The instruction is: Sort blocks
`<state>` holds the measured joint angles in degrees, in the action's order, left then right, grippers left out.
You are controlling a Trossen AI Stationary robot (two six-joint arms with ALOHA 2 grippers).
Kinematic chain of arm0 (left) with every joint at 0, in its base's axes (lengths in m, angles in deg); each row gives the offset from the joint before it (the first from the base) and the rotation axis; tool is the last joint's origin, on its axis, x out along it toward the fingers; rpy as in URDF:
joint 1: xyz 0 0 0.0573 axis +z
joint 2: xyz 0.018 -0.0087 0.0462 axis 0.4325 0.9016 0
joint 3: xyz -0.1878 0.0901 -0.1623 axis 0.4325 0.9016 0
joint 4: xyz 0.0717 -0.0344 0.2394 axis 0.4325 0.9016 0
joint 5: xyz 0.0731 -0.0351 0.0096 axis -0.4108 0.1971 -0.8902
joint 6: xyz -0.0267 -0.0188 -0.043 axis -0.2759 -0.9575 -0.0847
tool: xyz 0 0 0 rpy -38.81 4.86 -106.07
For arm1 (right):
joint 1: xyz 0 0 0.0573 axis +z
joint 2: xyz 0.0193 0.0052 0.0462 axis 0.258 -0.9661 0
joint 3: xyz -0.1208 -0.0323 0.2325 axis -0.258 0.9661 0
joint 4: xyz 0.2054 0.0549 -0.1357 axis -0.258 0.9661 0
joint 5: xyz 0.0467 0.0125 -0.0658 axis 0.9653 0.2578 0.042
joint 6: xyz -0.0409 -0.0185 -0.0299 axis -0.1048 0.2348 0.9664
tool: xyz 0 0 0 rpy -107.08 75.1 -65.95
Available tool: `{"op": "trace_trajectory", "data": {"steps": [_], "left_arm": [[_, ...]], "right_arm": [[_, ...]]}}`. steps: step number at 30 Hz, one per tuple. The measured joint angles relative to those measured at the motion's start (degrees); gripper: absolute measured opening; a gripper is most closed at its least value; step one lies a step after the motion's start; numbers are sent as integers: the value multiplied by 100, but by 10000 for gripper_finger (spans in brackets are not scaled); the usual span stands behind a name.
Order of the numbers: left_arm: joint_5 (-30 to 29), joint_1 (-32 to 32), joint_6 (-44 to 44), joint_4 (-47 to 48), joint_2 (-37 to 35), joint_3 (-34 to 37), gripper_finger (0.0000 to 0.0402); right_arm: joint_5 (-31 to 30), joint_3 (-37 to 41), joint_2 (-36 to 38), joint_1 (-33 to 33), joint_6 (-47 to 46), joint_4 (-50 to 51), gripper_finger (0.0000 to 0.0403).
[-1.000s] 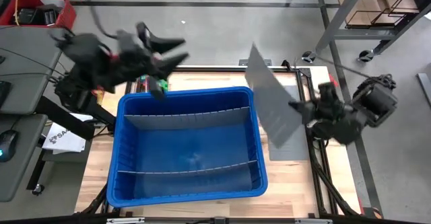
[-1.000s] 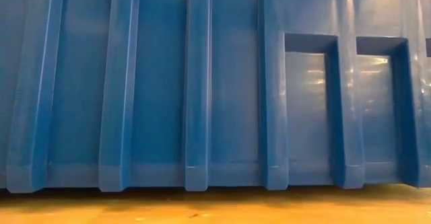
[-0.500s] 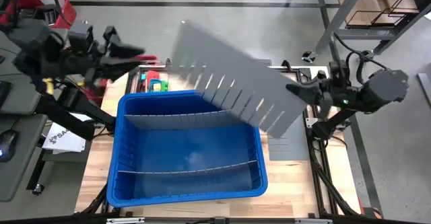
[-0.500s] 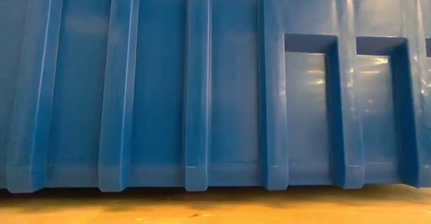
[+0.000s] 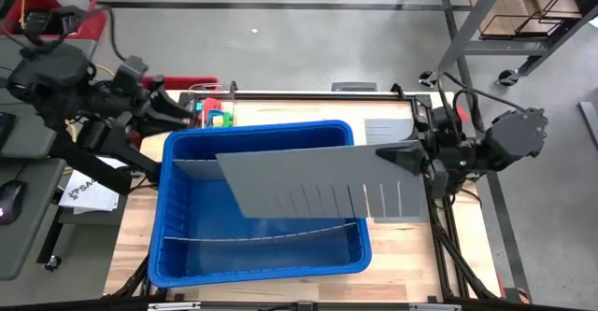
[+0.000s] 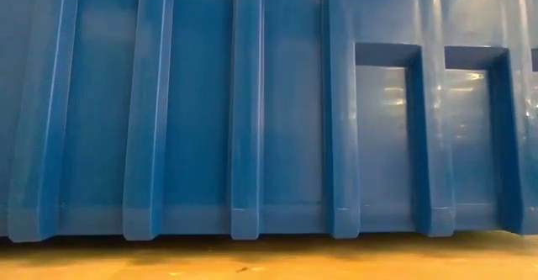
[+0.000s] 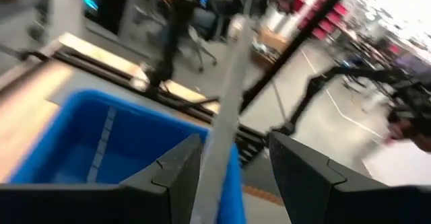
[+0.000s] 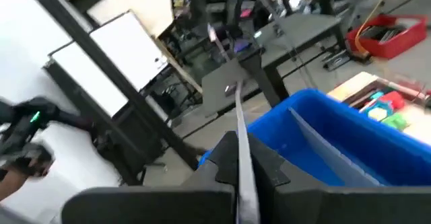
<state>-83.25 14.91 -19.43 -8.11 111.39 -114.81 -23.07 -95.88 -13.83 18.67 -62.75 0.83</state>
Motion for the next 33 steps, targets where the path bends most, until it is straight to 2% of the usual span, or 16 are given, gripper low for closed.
{"op": "trace_trajectory", "data": {"steps": [6,12,27,33], "left_arm": [[367,-58,-59,400,262,2,173],[315,-74,37,771,421,4,173],[184,-74,533,366,732,4,173],[296,-74,1066,254,838,4,166]], "right_arm": [[-370,-4,28,-2,688,-803,0],[-367,-7,64,-2,932,-1166,0],[-354,-9,77,0,1127,-1443,0],[-334,-9,77,-2,1209,-1531,0]]}}
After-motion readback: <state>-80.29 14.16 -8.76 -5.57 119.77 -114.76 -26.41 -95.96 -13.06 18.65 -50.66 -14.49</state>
